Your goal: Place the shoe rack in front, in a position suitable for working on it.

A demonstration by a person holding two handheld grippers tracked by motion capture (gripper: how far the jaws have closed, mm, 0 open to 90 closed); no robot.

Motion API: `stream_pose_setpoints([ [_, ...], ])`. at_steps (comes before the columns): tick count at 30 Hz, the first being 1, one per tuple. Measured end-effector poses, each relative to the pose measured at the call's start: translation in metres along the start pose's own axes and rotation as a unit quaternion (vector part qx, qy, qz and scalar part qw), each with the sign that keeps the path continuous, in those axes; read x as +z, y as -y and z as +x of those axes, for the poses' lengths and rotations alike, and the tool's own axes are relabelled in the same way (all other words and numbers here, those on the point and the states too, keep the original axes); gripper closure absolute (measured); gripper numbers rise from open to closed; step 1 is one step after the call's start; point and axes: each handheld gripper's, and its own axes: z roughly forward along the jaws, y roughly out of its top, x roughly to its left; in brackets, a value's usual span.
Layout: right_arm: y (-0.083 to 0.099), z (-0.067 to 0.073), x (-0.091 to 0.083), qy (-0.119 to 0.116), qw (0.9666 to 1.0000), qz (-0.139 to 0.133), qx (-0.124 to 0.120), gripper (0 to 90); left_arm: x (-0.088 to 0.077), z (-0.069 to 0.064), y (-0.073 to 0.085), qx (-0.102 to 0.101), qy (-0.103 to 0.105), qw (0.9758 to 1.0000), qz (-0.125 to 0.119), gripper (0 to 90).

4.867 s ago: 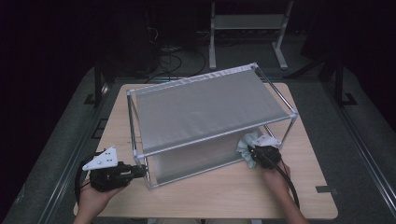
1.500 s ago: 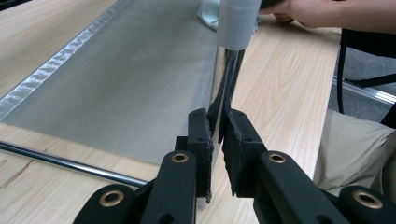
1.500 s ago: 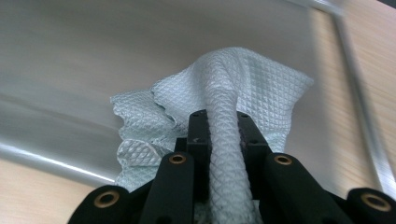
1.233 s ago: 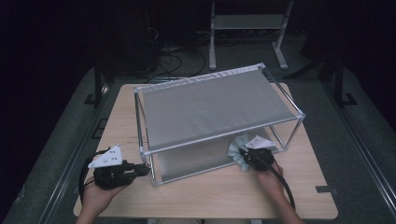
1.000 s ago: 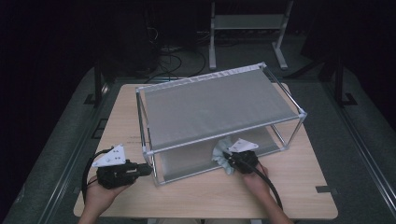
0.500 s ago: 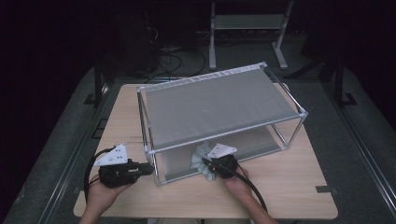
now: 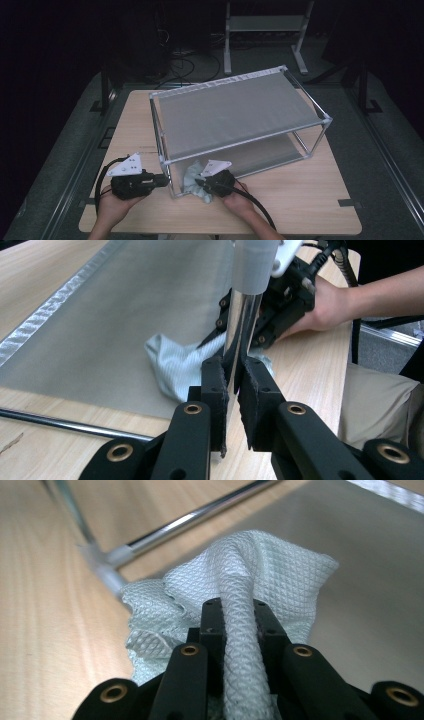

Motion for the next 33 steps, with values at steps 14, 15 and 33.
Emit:
stream_pose_setpoints([
  [14,-0.003,0.005,0.002,-0.004,0.9999,0.005,-0.011,78.7,-0.011,-0.001,-0.010,0.007,0.005,1.0000,-0.002,74.4],
  [15,-0.003,0.006,0.002,-0.002,0.9999,0.005,-0.015,78.8,-0.013,0.000,-0.012,0.009,0.005,0.9999,-0.002,74.8],
  [33,-0.029,0.023,-0.012,-0.043,0.9959,-0.058,-0.054,78.9,-0.014,0.003,-0.025,0.034,0.020,0.9991,0.017,80.5],
])
